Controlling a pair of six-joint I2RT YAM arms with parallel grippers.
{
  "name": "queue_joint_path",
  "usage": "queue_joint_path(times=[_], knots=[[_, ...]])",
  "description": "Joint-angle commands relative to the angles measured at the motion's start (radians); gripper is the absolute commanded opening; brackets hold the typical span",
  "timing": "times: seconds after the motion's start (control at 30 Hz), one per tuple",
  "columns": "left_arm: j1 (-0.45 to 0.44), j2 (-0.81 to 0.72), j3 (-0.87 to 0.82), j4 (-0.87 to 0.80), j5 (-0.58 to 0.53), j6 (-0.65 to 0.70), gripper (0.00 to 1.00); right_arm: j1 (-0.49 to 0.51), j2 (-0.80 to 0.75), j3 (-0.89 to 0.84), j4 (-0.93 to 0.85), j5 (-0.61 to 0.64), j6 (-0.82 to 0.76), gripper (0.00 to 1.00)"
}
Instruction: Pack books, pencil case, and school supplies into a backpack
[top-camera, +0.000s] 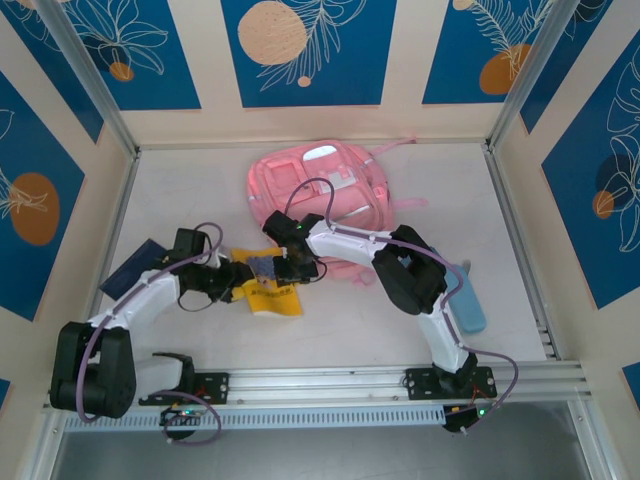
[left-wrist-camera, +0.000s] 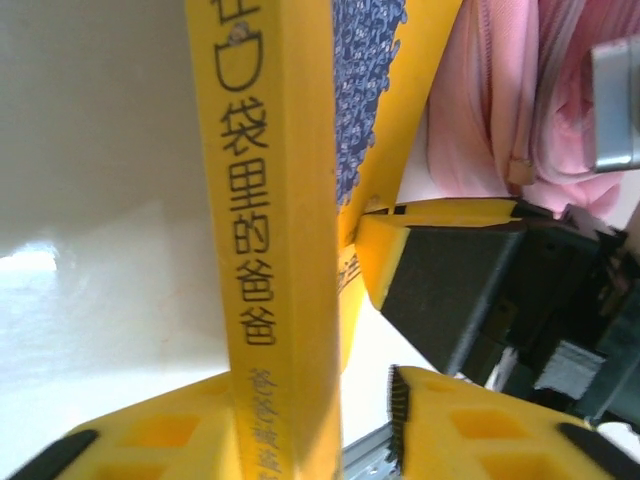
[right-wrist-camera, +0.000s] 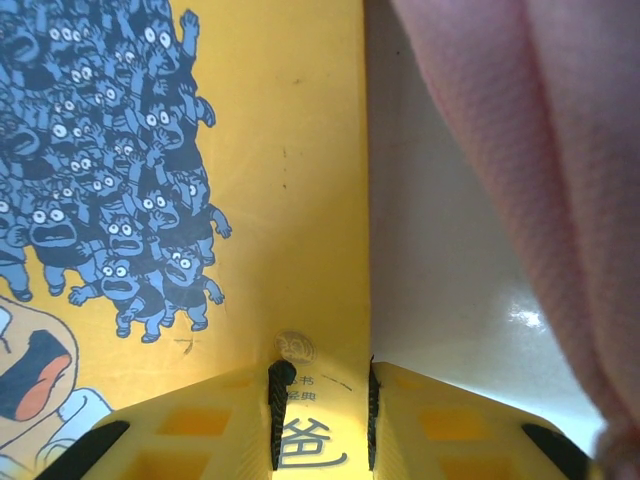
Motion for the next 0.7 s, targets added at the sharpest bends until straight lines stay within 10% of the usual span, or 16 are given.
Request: queue_joint_path(times=[0.0,0.17,0.67], knots=[[-0.009,0.004,0.016,0.034,0.011,0.036,0.28,0.021,0.047,-0.056,-0.079,-0.019,0.012,0.31],[-0.010,-0.011,0.055,-0.039,-0.048,0.074,0.00,0.017,-0.096,-0.046,-0.055,-0.067,-0.001,0.40],[-0.014,-0.239,0.278,0.036,-0.148,-0.159,0.00,-0.208,-0.754,-0.568,0.621,-0.323,0.336,0.83]])
